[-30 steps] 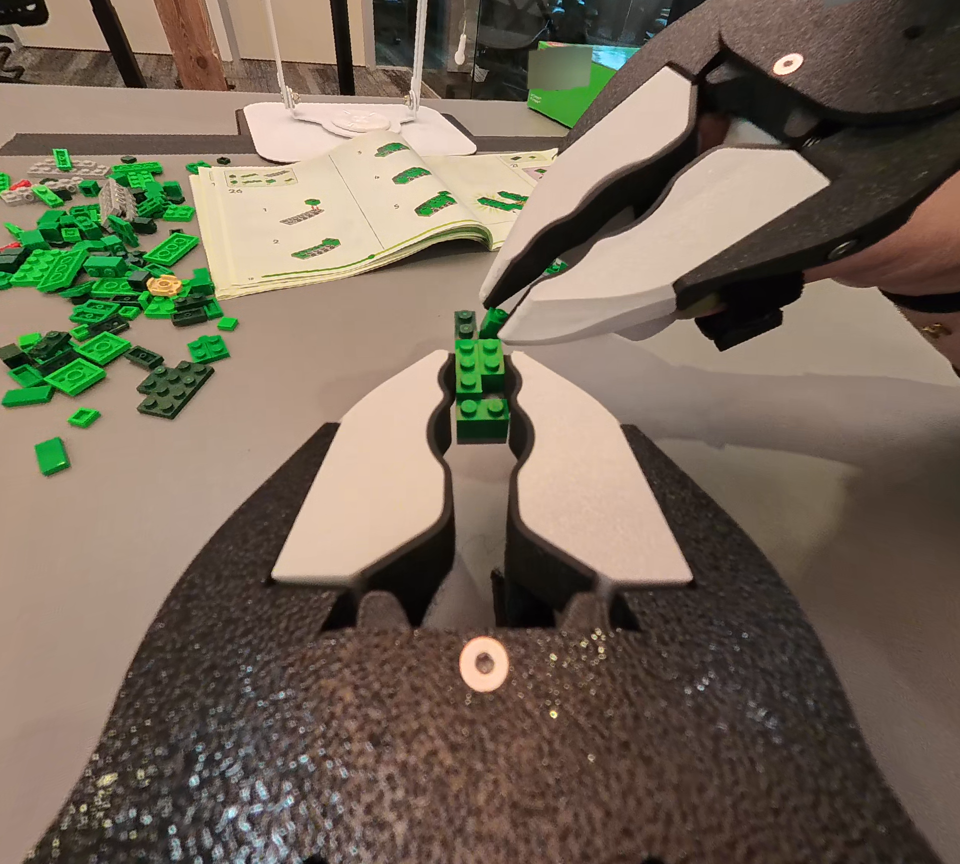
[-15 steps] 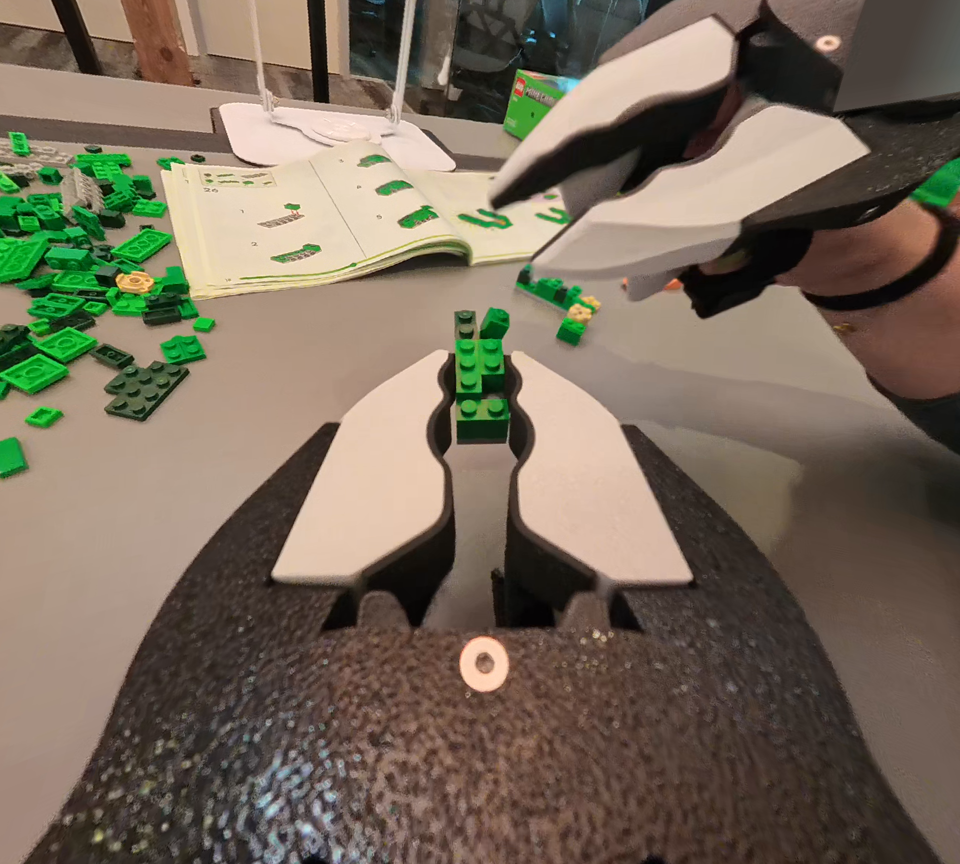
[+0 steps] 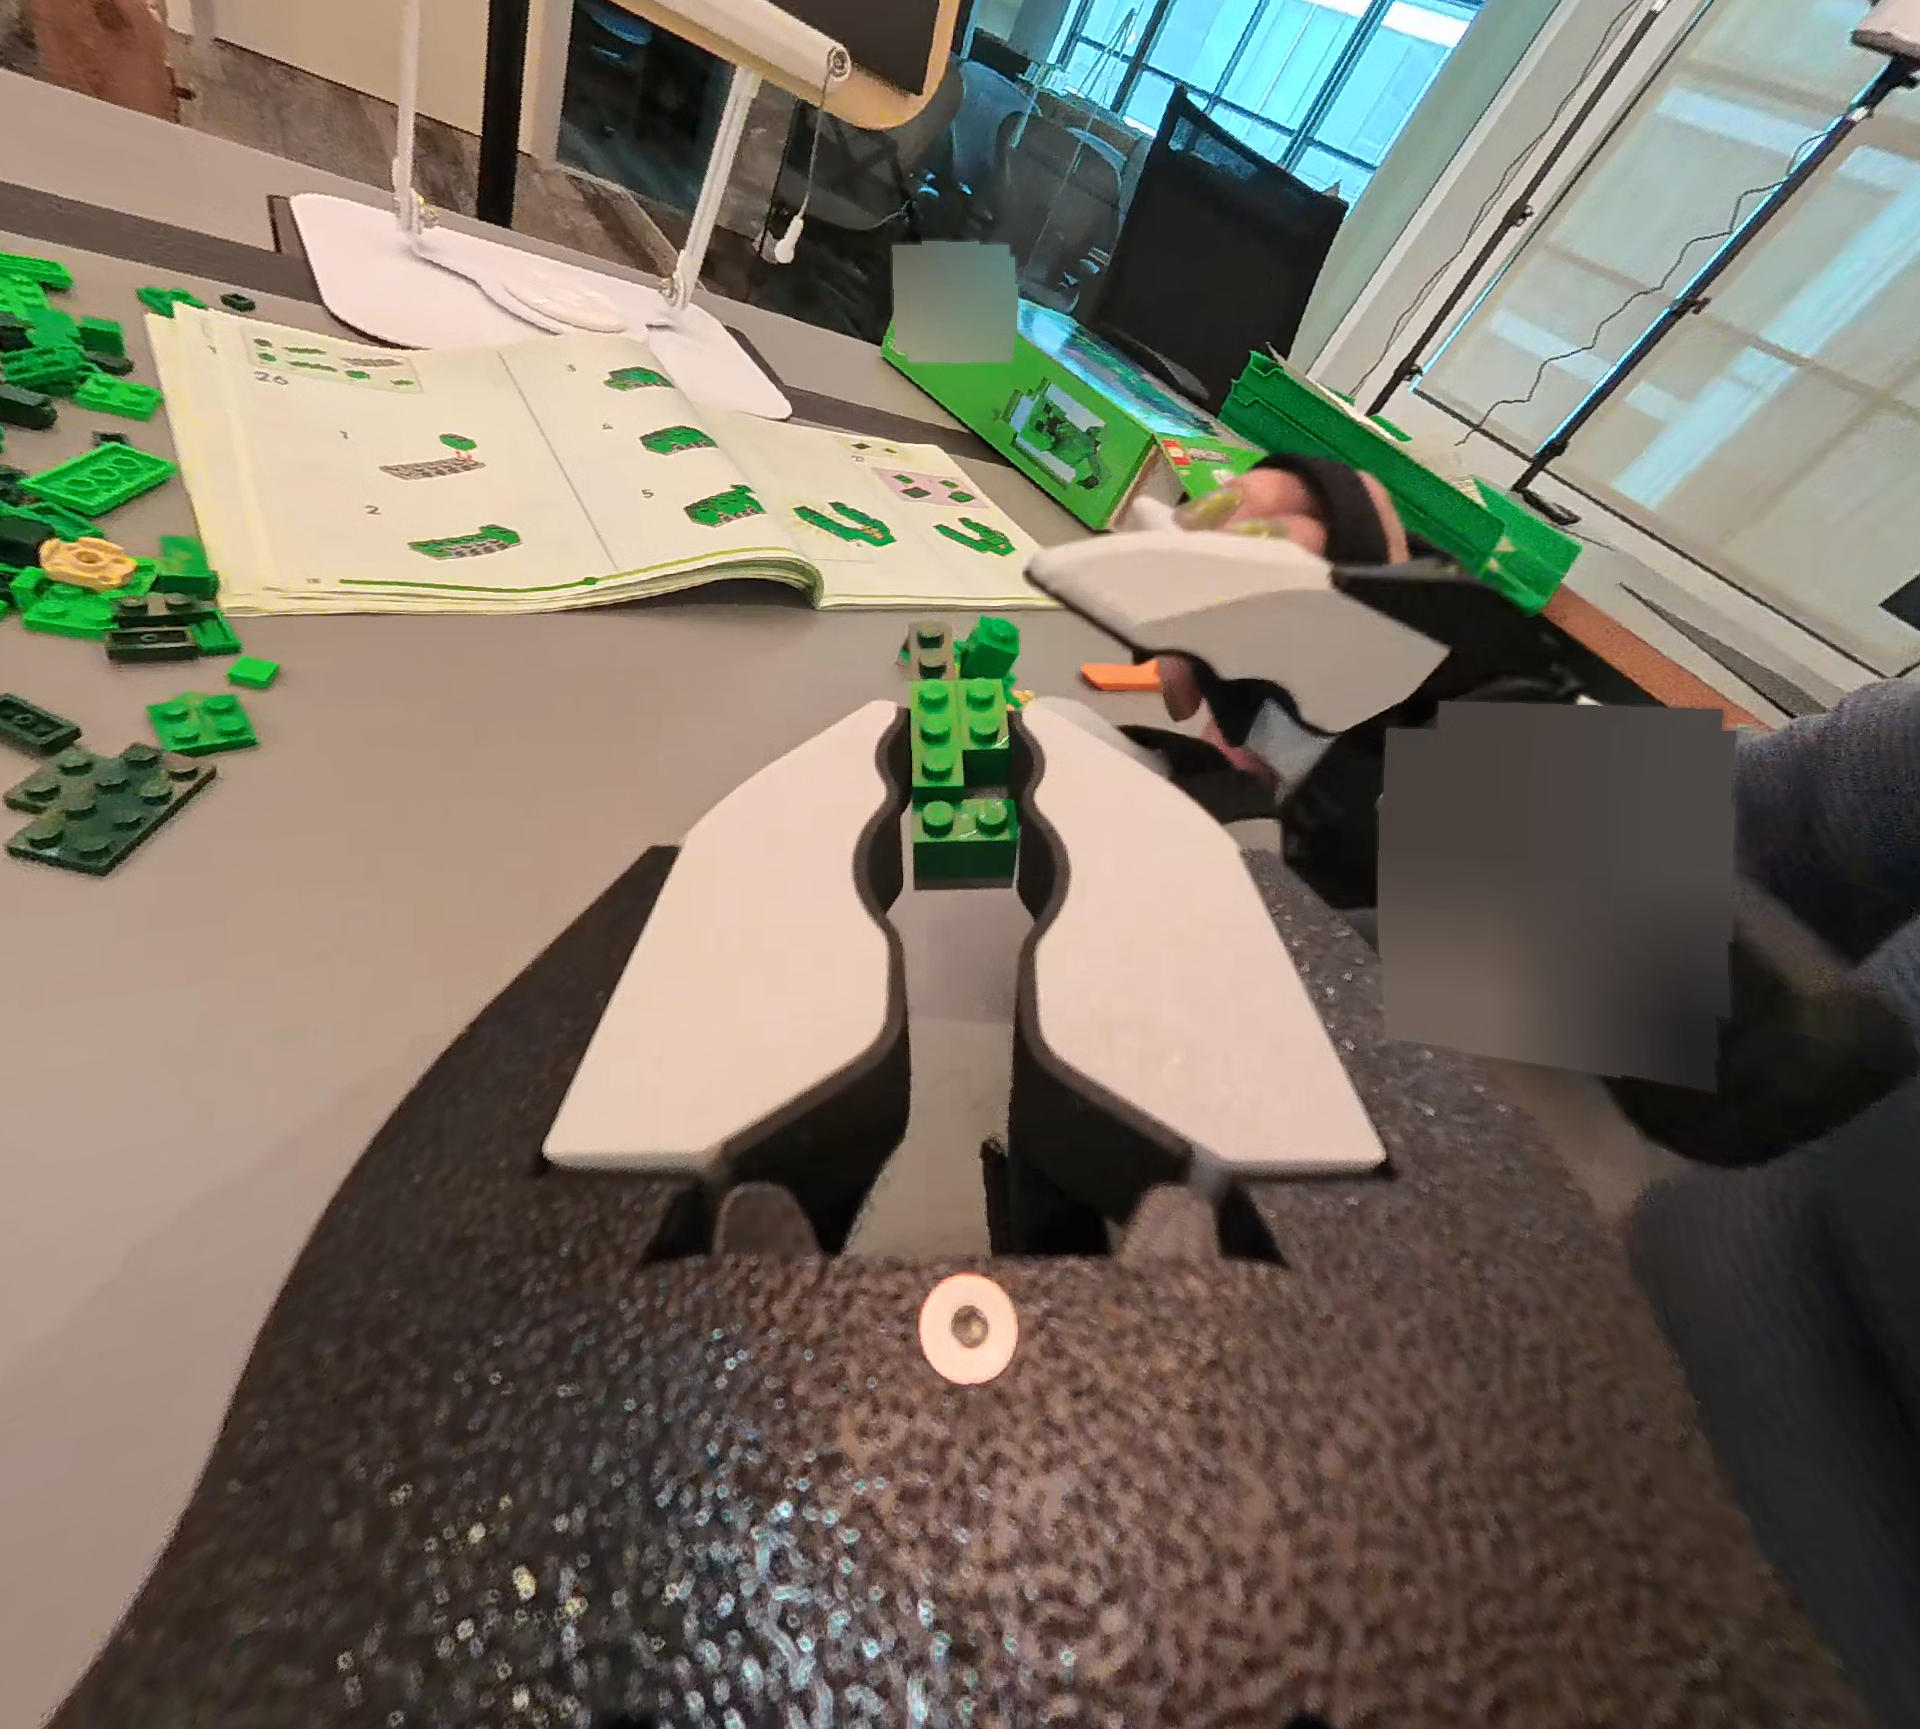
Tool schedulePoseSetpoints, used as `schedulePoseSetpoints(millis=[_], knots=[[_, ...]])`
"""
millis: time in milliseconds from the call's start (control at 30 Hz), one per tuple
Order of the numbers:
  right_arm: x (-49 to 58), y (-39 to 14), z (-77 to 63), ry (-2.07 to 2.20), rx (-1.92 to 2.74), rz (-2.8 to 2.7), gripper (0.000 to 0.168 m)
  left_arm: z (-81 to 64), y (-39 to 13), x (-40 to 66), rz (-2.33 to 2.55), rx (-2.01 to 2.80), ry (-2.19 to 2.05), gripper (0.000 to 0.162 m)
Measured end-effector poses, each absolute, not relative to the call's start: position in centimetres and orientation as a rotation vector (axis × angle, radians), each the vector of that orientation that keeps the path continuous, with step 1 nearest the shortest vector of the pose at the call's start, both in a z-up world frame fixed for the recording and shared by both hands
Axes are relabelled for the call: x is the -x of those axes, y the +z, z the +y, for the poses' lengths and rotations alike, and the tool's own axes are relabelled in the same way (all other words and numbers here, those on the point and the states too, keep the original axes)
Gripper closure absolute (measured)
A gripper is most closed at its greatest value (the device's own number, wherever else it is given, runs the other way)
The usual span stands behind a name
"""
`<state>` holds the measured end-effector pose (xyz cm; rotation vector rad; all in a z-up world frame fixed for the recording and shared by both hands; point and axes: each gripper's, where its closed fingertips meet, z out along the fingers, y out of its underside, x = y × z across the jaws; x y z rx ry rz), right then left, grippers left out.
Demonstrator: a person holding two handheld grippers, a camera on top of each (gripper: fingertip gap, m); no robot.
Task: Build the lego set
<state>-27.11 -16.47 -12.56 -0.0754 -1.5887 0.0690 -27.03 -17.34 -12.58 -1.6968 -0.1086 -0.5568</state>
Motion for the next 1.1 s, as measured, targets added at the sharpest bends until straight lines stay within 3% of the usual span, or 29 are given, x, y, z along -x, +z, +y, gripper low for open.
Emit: schedulePoseSetpoints(millis=[167,267,1100], knots=[[27.4,-12.7,-16.6,0.049,0.066,-1.559,0.132,-17.5,-12.4,26.6,-0.101,1.701,-0.580,0.145],[27.5,-12.5,-16.5,0.034,0.055,-1.557,0.145,-17.4,-12.6,26.2,-0.078,1.725,-0.585,0.145],[27.2,-12.1,-16.2,0.130,0.173,-1.591,0.147,-17.2,-11.7,26.0,-0.031,1.693,-0.534,0.144]])
